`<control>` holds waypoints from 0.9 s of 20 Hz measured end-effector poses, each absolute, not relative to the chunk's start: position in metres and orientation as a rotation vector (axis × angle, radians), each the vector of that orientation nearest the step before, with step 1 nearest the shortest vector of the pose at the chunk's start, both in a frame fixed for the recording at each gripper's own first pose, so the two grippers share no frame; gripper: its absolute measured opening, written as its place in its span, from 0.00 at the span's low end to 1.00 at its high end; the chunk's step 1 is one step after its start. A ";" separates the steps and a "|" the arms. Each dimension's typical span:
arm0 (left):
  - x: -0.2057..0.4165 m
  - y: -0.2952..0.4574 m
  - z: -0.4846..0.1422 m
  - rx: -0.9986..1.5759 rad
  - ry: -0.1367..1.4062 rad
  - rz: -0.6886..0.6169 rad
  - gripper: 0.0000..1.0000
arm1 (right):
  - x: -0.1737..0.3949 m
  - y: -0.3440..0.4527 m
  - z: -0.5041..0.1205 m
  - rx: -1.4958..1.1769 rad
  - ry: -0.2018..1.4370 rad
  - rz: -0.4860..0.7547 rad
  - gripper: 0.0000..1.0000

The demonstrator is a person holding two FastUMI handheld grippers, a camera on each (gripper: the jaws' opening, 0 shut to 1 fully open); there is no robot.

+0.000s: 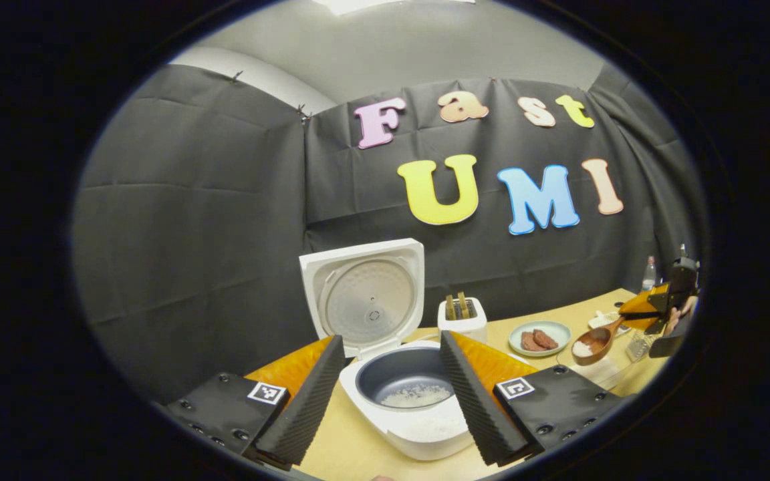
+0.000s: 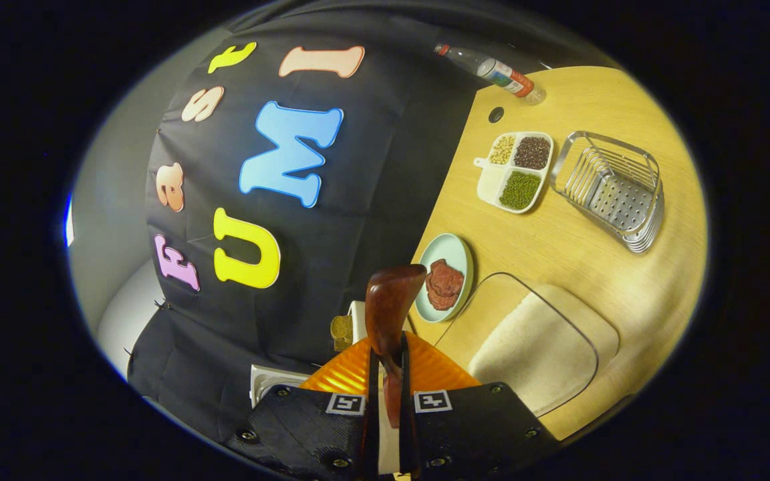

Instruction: Close the left gripper, press the button to open the rice cooker; take a wooden spoon from the chopstick holder with the right hand, scoop a spoonful of rice and pour it into the rice cooker, then put the wooden spoon back into the chopstick holder.

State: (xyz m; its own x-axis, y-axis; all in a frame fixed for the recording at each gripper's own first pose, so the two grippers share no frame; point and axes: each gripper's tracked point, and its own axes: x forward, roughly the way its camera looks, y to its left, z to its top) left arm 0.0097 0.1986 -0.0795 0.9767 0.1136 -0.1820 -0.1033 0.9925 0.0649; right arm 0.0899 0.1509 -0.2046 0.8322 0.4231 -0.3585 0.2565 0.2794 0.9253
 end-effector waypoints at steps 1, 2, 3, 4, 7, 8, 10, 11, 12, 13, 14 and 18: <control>0.010 0.201 -0.081 0.051 0.188 0.115 0.98 | 0.091 0.157 -0.198 1.320 0.619 0.137 0.12; 0.009 0.204 -0.081 0.049 0.188 0.122 1.00 | 0.091 0.165 -0.192 1.332 0.621 0.157 0.12; 0.007 0.208 -0.082 0.047 0.188 0.129 0.98 | 0.092 0.173 -0.187 1.343 0.622 0.176 0.12; 0.005 0.213 -0.082 0.046 0.188 0.137 0.98 | 0.094 0.183 -0.180 1.350 0.626 0.197 0.12; -0.002 0.226 -0.083 0.046 0.190 0.164 0.98 | 0.098 0.212 -0.162 1.352 0.630 0.262 0.12; -0.003 0.231 -0.084 0.044 0.191 0.174 0.98 | 0.100 0.222 -0.156 1.348 0.629 0.281 0.12; -0.008 0.241 -0.086 0.040 0.195 0.195 0.98 | 0.105 0.244 -0.149 1.347 0.634 0.319 0.12; -0.011 0.245 -0.087 0.039 0.198 0.206 0.98 | 0.106 0.253 -0.146 1.345 0.640 0.336 0.12; -0.014 0.250 -0.088 0.039 0.200 0.217 0.98 | 0.107 0.262 -0.145 1.343 0.647 0.351 0.12; -0.018 0.254 -0.091 0.037 0.204 0.227 0.98 | 0.109 0.271 -0.145 1.336 0.651 0.364 0.12; -0.021 0.259 -0.091 0.036 0.207 0.237 0.98 | 0.109 0.281 -0.144 1.327 0.658 0.379 0.12; -0.039 0.275 -0.095 0.032 0.219 0.283 0.98 | 0.108 0.316 -0.141 1.318 0.687 0.433 0.12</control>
State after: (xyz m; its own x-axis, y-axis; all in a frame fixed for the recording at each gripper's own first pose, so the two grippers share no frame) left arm -0.0389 0.2751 -0.0946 0.9366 0.2809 -0.2094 -0.2739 0.9597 0.0624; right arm 0.1075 0.3165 -0.1411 0.7308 0.6491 -0.2111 0.0897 0.2152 0.9724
